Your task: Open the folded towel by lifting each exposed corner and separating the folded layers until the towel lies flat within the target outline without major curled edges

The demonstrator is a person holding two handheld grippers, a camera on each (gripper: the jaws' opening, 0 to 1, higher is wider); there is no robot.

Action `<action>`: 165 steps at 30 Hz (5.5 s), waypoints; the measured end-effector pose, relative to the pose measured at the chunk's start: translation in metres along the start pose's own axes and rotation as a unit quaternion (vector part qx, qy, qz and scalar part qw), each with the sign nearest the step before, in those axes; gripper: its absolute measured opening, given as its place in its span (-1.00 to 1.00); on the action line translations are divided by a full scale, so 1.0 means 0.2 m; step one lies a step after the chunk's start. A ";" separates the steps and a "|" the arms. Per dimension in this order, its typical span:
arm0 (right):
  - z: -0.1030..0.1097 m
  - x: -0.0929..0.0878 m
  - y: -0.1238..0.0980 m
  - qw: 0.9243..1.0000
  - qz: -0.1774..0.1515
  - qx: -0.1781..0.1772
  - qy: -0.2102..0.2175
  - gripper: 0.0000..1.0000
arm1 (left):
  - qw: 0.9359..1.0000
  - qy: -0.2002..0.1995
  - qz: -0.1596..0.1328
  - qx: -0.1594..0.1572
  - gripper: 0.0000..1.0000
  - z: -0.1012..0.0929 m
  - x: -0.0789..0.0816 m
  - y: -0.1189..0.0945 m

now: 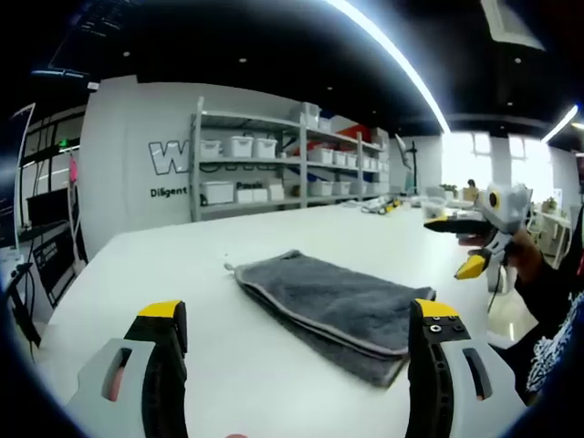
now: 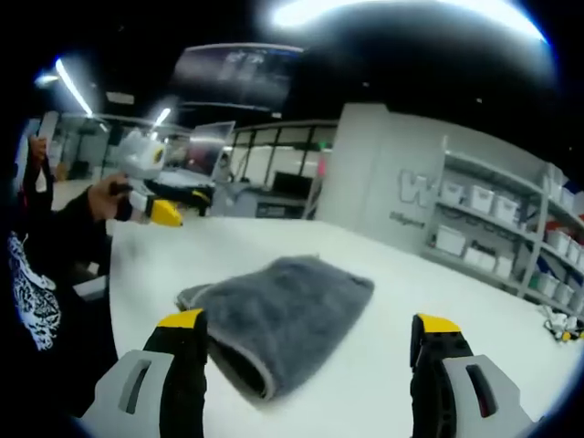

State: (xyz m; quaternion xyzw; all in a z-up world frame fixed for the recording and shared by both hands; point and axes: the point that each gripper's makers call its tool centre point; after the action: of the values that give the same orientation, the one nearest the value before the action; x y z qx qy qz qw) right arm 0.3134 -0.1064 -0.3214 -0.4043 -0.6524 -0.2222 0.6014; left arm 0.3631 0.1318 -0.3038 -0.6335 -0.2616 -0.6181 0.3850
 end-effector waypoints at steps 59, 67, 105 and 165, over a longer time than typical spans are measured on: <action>0.45 -0.15 0.23 0.927 -0.033 0.069 0.368 0.48 | 1.000 -0.002 -0.006 0.007 0.98 0.10 0.08 0.04; 0.45 -0.14 0.27 0.918 -0.042 0.066 0.389 0.34 | 1.000 -0.007 0.000 -0.029 0.95 0.12 0.16 0.19; 0.47 -0.10 0.37 0.814 -0.104 0.069 0.567 -0.43 | 0.958 -0.249 0.071 -0.122 0.10 0.36 -0.13 1.12; 0.56 -0.14 0.43 0.751 -0.074 0.074 0.652 -0.97 | 0.973 -0.195 0.087 -0.083 -0.93 0.40 -0.19 1.22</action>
State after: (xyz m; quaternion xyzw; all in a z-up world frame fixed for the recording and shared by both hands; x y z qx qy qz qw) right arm 0.3119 0.0235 -0.3846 -0.0661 -0.1441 -0.4268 0.8903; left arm 0.6024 0.0644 -0.3766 -0.7919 -0.2232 -0.4664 0.3249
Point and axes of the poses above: the point that each gripper's makers call its tool centre point, and the gripper's own axes: y roughly forward along the fingers, z roughly to its left, x roughly out of its top, and after that the axes turned 4 degrees about y, right-handed
